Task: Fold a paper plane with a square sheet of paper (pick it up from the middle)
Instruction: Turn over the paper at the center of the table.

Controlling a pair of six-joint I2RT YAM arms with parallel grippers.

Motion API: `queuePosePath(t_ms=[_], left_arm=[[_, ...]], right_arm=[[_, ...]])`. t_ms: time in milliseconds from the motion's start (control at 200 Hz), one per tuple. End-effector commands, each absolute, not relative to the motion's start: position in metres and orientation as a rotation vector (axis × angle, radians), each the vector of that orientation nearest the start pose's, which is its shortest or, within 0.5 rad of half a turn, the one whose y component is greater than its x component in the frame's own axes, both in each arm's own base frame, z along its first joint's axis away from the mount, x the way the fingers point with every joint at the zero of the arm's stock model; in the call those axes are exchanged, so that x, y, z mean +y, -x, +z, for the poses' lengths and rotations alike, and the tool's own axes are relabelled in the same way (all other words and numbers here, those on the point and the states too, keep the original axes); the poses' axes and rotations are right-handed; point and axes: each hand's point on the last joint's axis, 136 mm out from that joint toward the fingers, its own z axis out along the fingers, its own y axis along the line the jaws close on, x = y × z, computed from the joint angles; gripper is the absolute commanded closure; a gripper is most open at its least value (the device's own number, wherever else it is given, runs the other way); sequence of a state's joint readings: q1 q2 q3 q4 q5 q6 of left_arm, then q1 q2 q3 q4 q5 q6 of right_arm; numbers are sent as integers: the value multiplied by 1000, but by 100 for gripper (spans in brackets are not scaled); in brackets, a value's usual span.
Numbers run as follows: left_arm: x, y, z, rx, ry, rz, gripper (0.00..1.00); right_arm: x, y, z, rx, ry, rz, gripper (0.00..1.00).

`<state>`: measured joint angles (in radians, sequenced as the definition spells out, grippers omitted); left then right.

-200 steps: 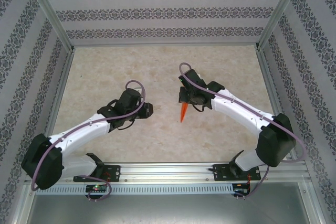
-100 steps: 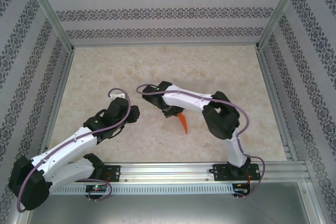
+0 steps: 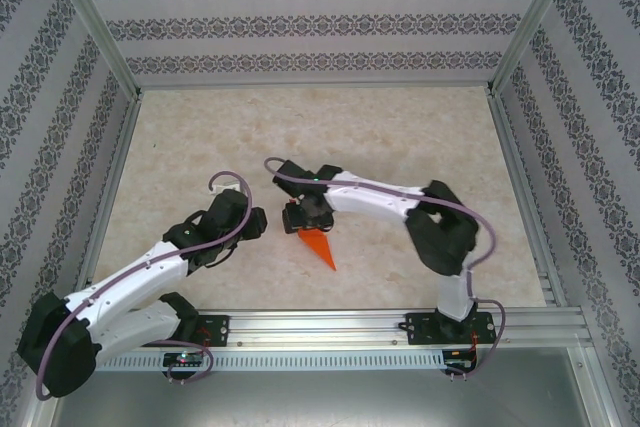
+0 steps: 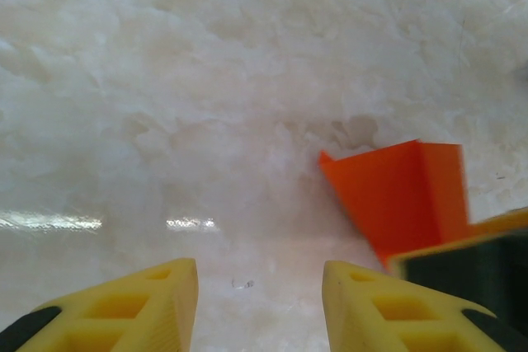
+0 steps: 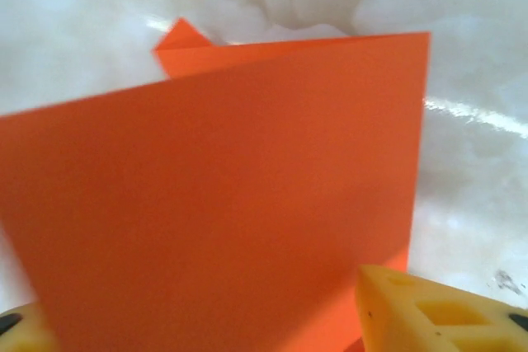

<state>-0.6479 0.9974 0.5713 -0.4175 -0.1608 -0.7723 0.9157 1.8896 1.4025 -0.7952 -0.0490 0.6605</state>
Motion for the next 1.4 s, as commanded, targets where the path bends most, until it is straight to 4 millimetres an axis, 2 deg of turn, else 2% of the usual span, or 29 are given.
queuePosePath(t_ms=[0, 55, 130, 240, 285, 340, 435, 515, 629, 869, 1134, 1394], left_arm=[[-162, -255, 118, 2417, 218, -523, 54], [-167, -255, 116, 2429, 203, -546, 54], [-174, -255, 112, 2450, 198, -574, 54], [-183, -256, 107, 2482, 180, -607, 54], [-187, -256, 106, 2494, 169, -620, 54], [-192, -256, 103, 2513, 158, -637, 54], [-201, -256, 97, 2556, 134, -659, 54], [-208, -256, 91, 2582, 128, -687, 54], [-218, -258, 86, 2602, 132, -736, 54], [-229, -261, 78, 2642, 123, -762, 54], [-232, -258, 73, 2662, 115, -771, 53], [-235, -258, 72, 2674, 95, -778, 53]], right_arm=[[344, -265, 123, 2739, 305, 707, 37], [335, -264, 130, 2707, 277, 793, 32], [333, -257, 141, 2660, 314, 932, 26], [312, -252, 134, 2668, 297, 897, 27], [308, -250, 129, 2667, 261, 945, 33], [311, -245, 127, 2654, 253, 1043, 51], [309, -236, 117, 2675, 252, 1073, 71], [306, -229, 106, 2707, 256, 1078, 79], [303, -223, 93, 2744, 249, 1086, 85], [314, -217, 75, 2774, 276, 1162, 89], [300, -223, 40, 2819, 182, 1119, 90], [290, -224, 8, 2843, 84, 1154, 88]])
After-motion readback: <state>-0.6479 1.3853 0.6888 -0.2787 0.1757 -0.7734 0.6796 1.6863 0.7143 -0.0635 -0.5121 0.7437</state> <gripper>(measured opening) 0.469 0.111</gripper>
